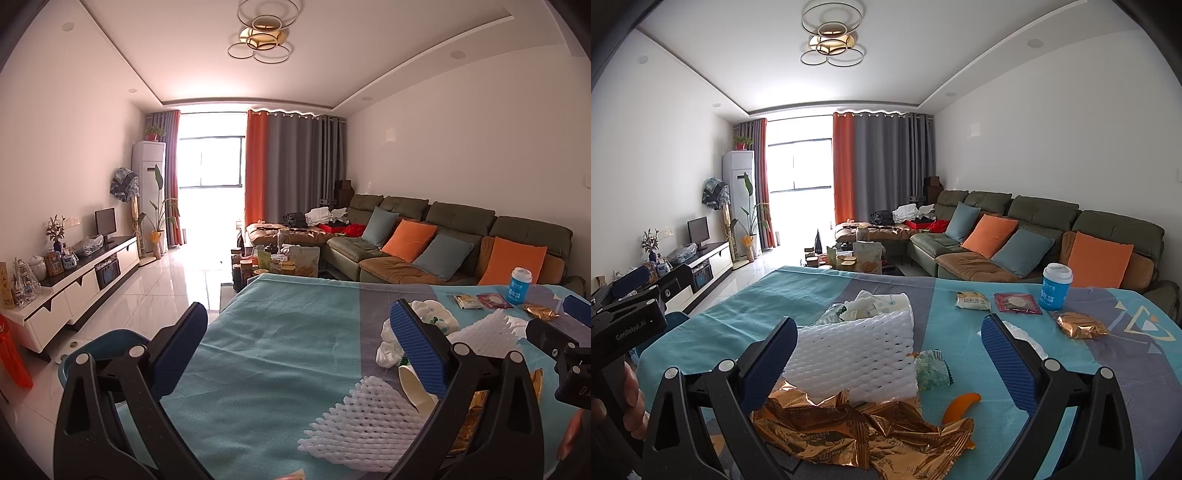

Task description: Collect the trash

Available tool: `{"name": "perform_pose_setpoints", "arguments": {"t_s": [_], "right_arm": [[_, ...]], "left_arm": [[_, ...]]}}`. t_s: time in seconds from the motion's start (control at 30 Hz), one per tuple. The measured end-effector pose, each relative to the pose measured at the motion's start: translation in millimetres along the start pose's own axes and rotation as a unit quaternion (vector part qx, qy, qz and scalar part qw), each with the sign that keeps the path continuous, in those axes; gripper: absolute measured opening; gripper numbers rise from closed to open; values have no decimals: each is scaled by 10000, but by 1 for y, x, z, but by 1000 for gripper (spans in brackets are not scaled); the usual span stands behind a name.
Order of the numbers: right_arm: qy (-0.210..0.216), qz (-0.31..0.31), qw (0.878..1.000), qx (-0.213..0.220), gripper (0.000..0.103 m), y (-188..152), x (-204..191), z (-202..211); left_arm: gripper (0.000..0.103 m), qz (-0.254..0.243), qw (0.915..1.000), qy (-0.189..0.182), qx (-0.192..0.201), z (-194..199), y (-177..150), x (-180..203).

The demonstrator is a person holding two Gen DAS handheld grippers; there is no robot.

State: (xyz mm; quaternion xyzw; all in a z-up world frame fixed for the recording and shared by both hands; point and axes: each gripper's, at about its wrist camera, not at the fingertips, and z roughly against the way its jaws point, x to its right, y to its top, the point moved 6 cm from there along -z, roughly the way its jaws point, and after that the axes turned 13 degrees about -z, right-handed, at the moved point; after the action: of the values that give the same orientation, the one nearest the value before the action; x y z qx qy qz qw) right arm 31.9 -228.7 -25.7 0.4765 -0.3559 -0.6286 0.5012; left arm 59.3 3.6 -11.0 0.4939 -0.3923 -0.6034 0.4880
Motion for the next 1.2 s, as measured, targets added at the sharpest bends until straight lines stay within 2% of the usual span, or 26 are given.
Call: {"name": "perform_pose_setpoints", "arguments": {"t_s": [0.7, 1.2], "right_arm": [[51, -24, 10000, -32, 96, -1, -3, 1], [163, -106, 9996, -206, 96, -4, -1, -4]], "left_arm": [[97, 30, 10000, -32, -6, -1, -2, 0], [97, 63, 9999, -47, -64, -1, -7, -2]]}}
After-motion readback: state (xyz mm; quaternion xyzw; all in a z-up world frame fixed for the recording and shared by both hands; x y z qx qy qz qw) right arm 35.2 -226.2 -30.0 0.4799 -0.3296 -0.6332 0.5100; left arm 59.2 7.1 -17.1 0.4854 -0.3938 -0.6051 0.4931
